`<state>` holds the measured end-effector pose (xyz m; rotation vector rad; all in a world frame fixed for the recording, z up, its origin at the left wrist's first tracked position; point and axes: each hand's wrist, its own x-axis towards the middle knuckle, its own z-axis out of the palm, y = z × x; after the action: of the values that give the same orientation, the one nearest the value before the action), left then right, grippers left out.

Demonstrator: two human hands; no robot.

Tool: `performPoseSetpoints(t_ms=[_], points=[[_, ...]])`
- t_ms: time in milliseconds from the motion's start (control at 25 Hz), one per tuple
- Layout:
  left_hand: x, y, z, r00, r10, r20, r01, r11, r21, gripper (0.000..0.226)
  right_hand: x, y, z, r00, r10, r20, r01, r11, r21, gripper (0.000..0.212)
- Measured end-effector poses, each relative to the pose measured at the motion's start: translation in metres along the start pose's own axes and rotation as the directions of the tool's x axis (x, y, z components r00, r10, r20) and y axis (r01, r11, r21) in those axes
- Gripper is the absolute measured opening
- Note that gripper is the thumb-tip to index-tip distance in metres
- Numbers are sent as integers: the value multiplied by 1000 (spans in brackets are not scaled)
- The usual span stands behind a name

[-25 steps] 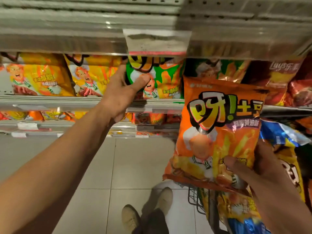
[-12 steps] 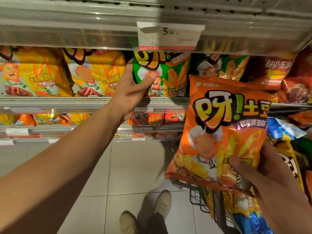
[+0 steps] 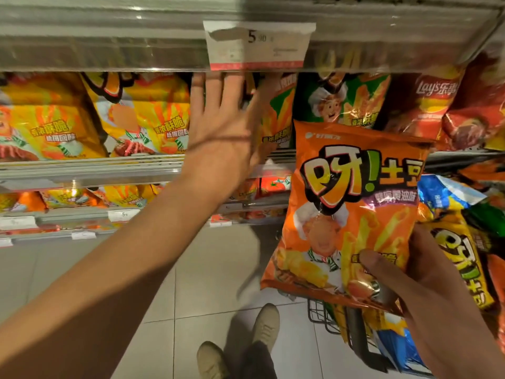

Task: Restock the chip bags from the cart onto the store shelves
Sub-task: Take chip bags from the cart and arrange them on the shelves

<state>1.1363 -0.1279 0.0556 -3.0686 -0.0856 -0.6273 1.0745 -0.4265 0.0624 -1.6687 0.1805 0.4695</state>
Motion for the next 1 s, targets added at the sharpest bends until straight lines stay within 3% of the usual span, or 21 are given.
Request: performPoseSetpoints(t_ms=[120, 640, 840, 1000], points=[[22, -10, 12, 992, -49, 120, 48, 999, 15, 90, -2, 2, -1, 1000, 11, -2, -11, 1000, 2, 63], [-6, -23, 10, 998, 28, -57, -33, 995, -94, 85, -1, 5, 16, 993, 28, 113, -31, 999, 22, 68], [-60, -58, 3, 999, -33, 0, 33, 978, -206, 74, 5, -2, 36, 985, 19, 170, -20, 1000, 3, 61], [-98, -100, -7, 992, -117, 50, 124, 977, -175, 70, 4, -8, 79, 971, 2, 240, 6, 999, -35, 66]])
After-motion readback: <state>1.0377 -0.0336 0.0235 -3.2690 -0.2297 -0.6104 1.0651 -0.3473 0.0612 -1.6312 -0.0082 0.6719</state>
